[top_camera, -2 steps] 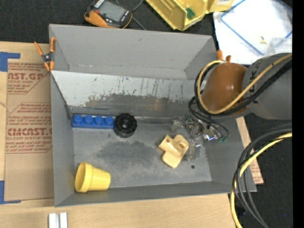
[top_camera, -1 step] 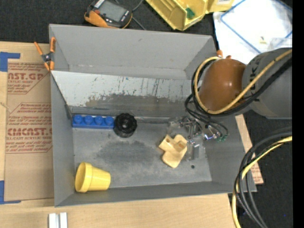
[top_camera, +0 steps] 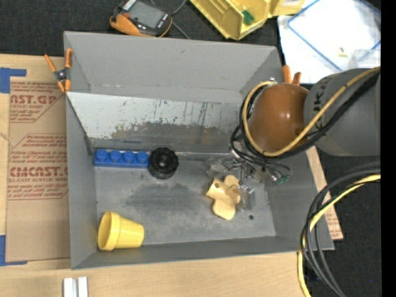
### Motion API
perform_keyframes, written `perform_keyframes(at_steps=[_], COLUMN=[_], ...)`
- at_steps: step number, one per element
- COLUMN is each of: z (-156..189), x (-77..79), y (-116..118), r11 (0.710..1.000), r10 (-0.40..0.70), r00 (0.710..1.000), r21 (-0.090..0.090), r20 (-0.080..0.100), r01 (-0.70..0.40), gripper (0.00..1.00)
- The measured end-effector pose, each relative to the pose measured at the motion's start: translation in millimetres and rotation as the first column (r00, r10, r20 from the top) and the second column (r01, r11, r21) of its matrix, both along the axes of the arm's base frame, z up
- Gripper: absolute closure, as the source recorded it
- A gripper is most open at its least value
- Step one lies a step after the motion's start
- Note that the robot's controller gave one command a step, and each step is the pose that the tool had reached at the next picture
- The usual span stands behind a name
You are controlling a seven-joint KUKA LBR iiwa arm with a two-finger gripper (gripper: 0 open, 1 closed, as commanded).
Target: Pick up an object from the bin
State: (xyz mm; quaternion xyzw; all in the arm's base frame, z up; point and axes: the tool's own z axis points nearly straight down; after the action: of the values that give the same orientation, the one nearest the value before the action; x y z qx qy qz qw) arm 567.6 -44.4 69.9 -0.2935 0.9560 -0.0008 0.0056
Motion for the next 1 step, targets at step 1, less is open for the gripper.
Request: perform_keyframes(at_steps=[1], z=[0.2], x=[-1.8], y=[-13.9], r11=[0.991], r10=[0.134], r00=[0.991], r21=[-0.001], r20=[-0.005], r01=[-0.134], gripper=[1.00])
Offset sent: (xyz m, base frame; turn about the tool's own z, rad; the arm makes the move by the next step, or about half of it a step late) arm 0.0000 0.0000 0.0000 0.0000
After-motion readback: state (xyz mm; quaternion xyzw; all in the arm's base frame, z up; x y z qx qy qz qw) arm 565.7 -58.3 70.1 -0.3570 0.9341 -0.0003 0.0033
